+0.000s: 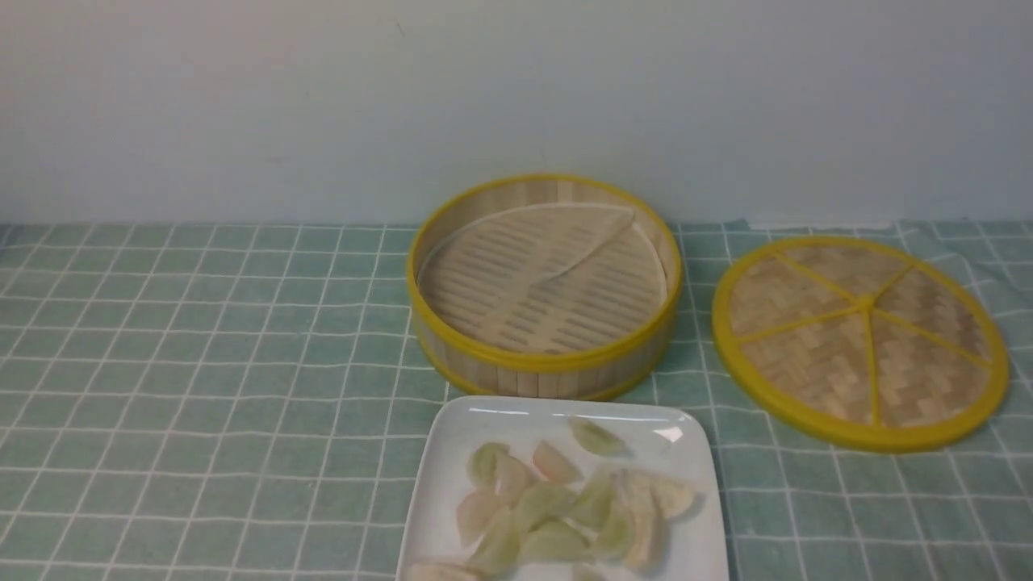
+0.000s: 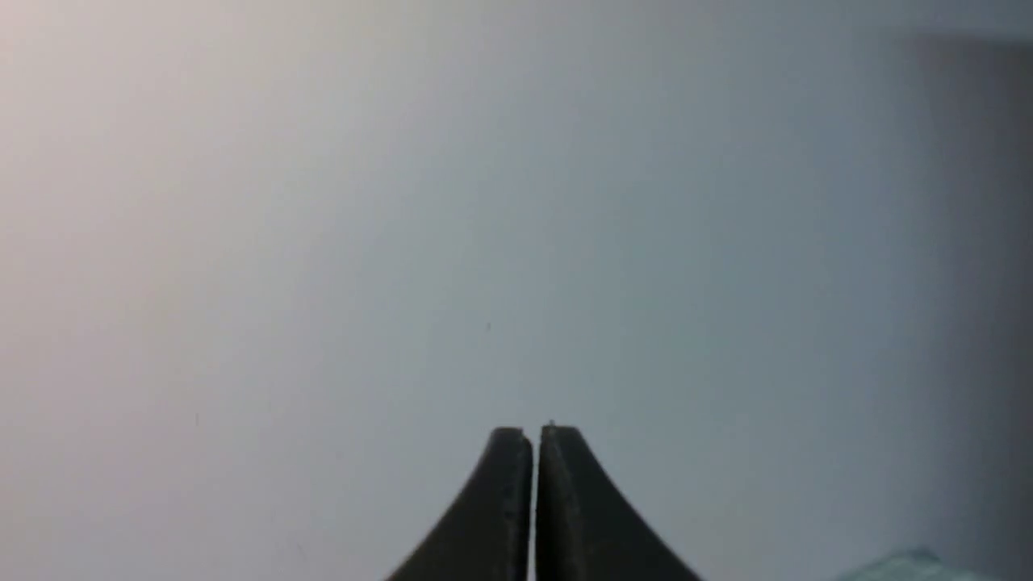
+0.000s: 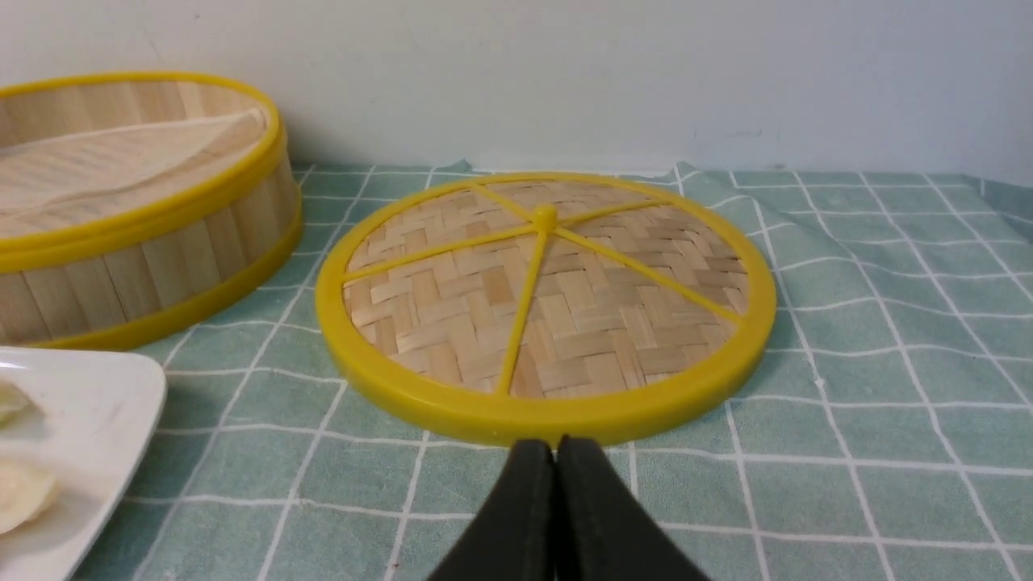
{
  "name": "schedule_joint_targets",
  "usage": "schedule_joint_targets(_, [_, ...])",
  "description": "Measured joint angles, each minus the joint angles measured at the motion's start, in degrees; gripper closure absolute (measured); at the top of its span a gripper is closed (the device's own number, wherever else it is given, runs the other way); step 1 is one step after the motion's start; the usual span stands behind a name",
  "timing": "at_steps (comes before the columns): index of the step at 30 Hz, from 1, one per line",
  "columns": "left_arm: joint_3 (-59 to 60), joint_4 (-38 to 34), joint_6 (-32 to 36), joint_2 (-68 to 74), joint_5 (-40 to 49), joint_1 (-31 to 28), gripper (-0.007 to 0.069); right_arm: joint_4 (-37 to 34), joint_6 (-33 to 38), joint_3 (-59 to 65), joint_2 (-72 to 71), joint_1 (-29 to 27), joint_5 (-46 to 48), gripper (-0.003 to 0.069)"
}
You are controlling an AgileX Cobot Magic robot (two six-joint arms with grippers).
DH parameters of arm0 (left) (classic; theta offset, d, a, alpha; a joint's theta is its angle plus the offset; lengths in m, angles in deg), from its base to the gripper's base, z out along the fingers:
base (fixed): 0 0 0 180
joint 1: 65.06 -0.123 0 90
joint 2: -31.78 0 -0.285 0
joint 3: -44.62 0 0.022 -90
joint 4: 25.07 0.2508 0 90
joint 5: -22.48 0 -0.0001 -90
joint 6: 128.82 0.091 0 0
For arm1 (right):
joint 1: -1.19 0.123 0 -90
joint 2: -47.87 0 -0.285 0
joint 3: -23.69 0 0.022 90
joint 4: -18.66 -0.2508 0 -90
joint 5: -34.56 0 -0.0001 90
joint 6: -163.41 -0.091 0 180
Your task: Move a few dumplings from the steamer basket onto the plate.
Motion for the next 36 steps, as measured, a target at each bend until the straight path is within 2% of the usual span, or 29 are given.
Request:
schedule_joint_targets(3, [1.4,-3.1,-0.2,1.6,0.6,0.0,0.0631,0.0,0.0,0.0,0.0,0.0,0.0,0.0672])
schedule_joint_targets(8, [3.0,-4.4,2.0,1.8,3.5,-0.4,0.0631,0.0,0.0,0.0,0.0,0.0,0.0,0.0672])
schedule_joint_targets(10, [5.0,-4.6,2.8,1.7,5.0,-2.7,0.0631,0.0,0.0,0.0,0.0,0.0,0.0,0.0672])
schedule_joint_targets(13, [9.3,-5.6,1.3,-1.2,7.2,-10.2,0.0631,0.0,0.0,0.0,0.0,0.0,0.0,0.0672])
schedule_joint_targets(15, [10.8,-5.8,0.6,-2.2,8.0,-12.3,0.0631,0.0,0.0,0.0,0.0,0.0,0.0,0.0672])
schedule_joint_targets(16, [13.6,-5.6,-0.5,-4.5,9.7,-17.1,0.0631,0.0,0.0,0.0,0.0,0.0,0.0,0.0672])
schedule_joint_targets(17, [14.6,-5.4,-0.7,-5.1,10.4,-18.6,0.0631,0.0,0.0,0.0,0.0,0.0,0.0,0.0672])
schedule_joint_targets(22, [19.7,-1.1,-1.3,-6.1,18.8,-27.8,0.0631,0.0,0.0,0.0,0.0,0.0,0.0,0.0672])
schedule_joint_targets(26, [19.7,1.3,-1.4,-6.2,24.6,-29.3,0.0631,0.0,0.0,0.0,0.0,0.0,0.0,0.0672])
schedule_joint_targets(36, [19.7,1.7,-0.8,-6.2,24.9,-29.3,0.0631,-0.1,0.0,0.0,0.0,0.0,0.0,0.0672])
